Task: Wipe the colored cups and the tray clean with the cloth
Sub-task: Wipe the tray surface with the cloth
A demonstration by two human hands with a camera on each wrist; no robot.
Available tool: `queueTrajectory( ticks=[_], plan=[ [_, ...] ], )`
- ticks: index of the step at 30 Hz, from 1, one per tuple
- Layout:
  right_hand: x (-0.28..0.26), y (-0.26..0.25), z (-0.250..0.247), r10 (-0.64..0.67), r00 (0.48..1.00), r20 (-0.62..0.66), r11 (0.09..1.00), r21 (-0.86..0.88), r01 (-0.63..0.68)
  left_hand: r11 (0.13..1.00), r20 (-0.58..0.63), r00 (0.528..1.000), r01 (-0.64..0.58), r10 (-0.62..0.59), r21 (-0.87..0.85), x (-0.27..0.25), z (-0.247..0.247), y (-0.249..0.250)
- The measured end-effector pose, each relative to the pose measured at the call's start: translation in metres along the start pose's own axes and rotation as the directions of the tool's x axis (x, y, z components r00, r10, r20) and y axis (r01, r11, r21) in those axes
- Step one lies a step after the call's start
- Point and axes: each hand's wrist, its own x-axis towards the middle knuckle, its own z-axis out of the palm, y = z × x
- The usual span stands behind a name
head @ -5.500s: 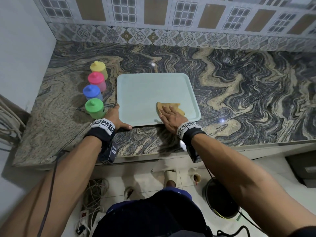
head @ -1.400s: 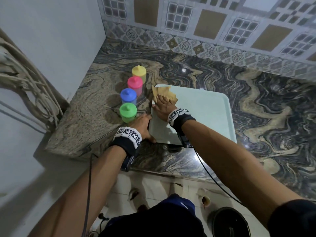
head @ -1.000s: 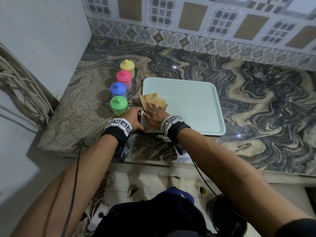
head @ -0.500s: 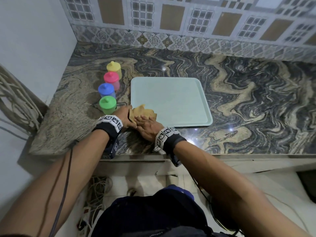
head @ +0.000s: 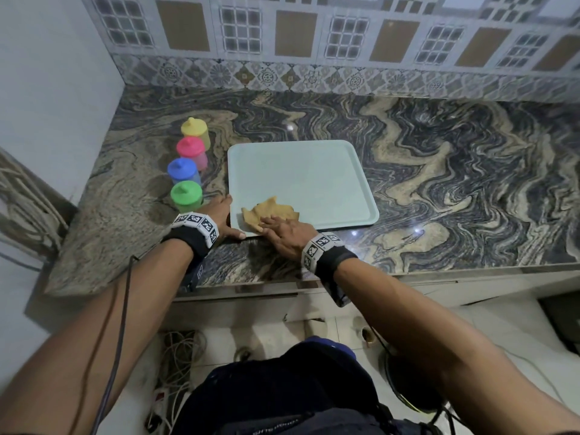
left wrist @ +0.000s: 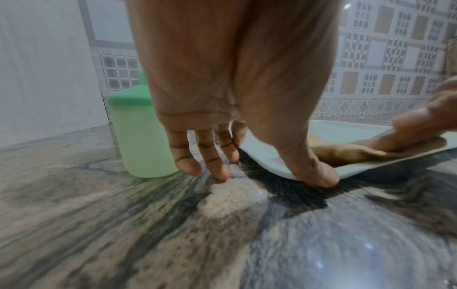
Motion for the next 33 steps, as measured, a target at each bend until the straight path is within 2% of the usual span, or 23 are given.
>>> queueTrajectory(
  ticks=[9,13,18,23,26,28,29,31,33],
  plan=[
    [-0.058,0.101,-0.014,0.247,0.967,-0.064,0.968,0.064,-0.243,1.000,0.016,1.000,-0.006,0.006,0.010,0.000,-0.001,-0.002],
    [-0.080,0.133,-0.026,0.311,0.946,-0.089,0.950,0.058,-0.307,1.000,0.013,1.000,0.006,-0.006,0.021,0.010,0.005,-0.009],
    [-0.093,0.149,-0.037,0.339,0.937,-0.079,0.935,-0.082,-0.345,0.998,0.027,1.000,0.005,-0.006,0.055,0.011,0.003,-0.009],
    [-0.087,0.147,-0.050,0.372,0.912,-0.171,0.905,-0.150,-0.397,0.989,0.020,0.998,0.048,-0.052,0.141,-0.001,-0.011,0.019],
    [-0.077,0.142,-0.067,0.402,0.908,-0.115,0.890,-0.184,-0.417,0.987,0.000,1.000,-0.013,0.014,0.158,0.009,-0.012,0.033],
    [-0.063,0.138,-0.085,0.437,0.896,-0.076,0.888,-0.127,-0.443,0.984,0.050,0.996,-0.082,0.075,0.158,0.015,-0.012,0.042],
    [-0.052,0.136,-0.095,0.449,0.887,-0.104,0.888,-0.061,-0.457,0.982,0.067,0.994,-0.094,0.084,0.161,0.019,-0.012,0.045],
    [-0.026,0.129,-0.110,0.478,0.852,-0.214,0.878,0.155,-0.453,0.981,0.093,0.993,-0.092,0.076,0.173,0.023,-0.009,0.048],
    [0.010,0.118,-0.114,0.457,0.814,-0.359,0.877,0.334,-0.345,0.982,0.111,0.992,-0.080,0.061,0.172,0.024,-0.007,0.048]
  ],
)
